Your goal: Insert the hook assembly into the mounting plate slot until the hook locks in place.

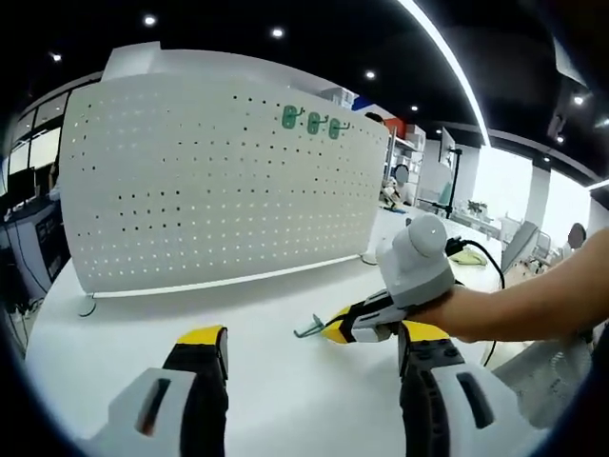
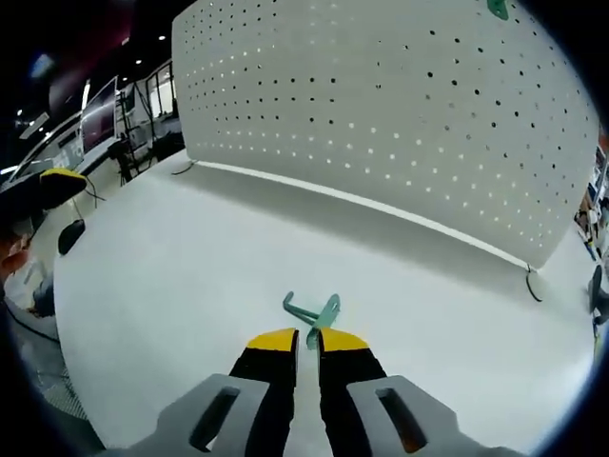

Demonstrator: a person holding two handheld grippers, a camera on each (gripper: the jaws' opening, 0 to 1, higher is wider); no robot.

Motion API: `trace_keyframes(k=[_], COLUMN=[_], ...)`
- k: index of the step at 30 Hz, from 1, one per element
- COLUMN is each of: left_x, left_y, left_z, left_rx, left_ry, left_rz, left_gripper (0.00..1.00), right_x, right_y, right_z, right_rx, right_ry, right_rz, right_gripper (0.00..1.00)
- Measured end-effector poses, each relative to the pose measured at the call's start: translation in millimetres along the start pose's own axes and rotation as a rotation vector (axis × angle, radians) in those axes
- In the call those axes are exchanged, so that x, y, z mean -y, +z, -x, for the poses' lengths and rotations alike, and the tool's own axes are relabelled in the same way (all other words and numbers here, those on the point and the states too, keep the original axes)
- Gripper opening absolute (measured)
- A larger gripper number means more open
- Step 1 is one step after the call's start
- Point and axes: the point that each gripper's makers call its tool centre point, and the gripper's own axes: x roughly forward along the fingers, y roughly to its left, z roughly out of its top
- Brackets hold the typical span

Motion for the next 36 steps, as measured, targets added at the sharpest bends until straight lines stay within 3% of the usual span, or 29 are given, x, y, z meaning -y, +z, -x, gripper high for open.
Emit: trace_keyframes(k=[17, 23, 26, 27, 36], left_x=[-1.5, 0.2, 0.9, 1.0, 4.1], left_y=[-2.0, -2.5, -2.7, -2.5, -3.7], left_z=[0, 0, 0, 1, -1], left_rx=[-0.011, -0.012, -0.013, -0.013, -0.016], left_ry=[0.0, -0.001, -0.002, -0.002, -0.009], left_rz=[-0.005, -0.006, -0.008, -0.008, -0.014], left_gripper=[0.73, 0.72, 0.72, 0.72, 0.71], right_x=[13, 9, 6, 14, 28], right_y=[-3.2, 0.7, -0.5, -3.8, -14.1], right_z=[5, 9, 10, 11, 15], right_rx=[0.023, 0.049, 0.056, 0.061, 0.06], right_ry=[-0.02, 0.034, 0.08, 0.078, 0.067], right_rz=[-0.069, -0.23, -0.394, -0.479, -0.539], right_gripper=[0.01, 0.0, 0.0, 0.0, 0.05])
